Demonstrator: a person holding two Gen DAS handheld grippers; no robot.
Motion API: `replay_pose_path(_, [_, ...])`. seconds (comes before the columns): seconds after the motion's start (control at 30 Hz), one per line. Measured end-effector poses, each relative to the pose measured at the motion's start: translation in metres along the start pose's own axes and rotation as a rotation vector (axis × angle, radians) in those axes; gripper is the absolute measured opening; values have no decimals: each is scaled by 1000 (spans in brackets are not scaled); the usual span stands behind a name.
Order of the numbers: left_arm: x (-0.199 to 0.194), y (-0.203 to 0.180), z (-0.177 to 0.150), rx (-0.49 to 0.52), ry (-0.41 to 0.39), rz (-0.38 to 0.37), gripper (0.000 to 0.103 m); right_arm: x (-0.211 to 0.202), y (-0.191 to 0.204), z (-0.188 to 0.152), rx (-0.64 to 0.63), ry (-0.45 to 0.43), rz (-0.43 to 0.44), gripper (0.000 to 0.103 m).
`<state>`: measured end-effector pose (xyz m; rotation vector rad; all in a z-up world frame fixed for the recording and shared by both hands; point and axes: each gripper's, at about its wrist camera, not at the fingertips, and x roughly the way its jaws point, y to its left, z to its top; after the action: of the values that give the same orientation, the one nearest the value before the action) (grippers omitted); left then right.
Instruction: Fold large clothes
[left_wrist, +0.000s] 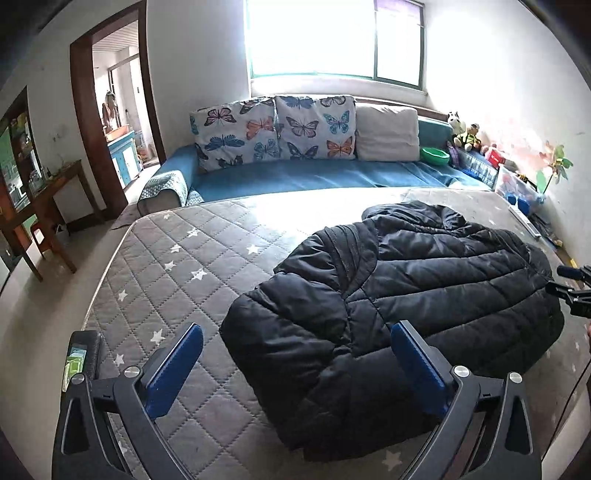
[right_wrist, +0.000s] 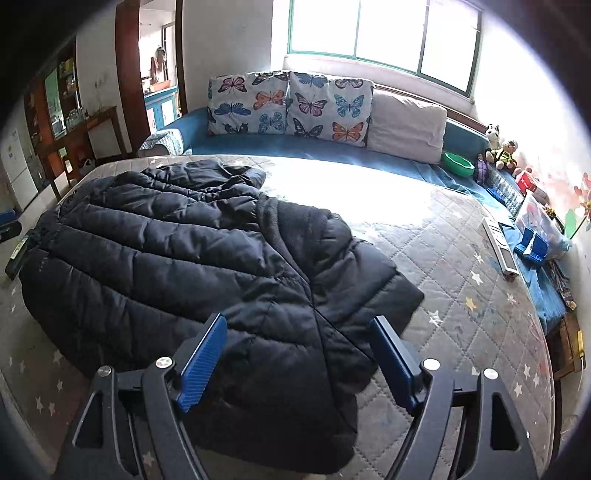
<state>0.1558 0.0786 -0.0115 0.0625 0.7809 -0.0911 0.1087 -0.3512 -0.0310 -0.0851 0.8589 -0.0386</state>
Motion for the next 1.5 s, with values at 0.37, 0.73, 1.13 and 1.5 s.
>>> replay_pose_path(0.37, [-20,12,-10,-80,-8,15,103,3,-27,-17,97,45,81,89])
replay_pose_path(0.73, [-2,14,-19,-62,80,-4,103,18,-56,-33,257,100,207,93])
replay_pose_path(1.13, [39,26,-29,-187,188,-168,103,36,-77,-47,381,168,327,103])
replay_pose_path(1.5, [72,38,-23,-286,220,-263,103,58,-75,-35,393,200,403,103])
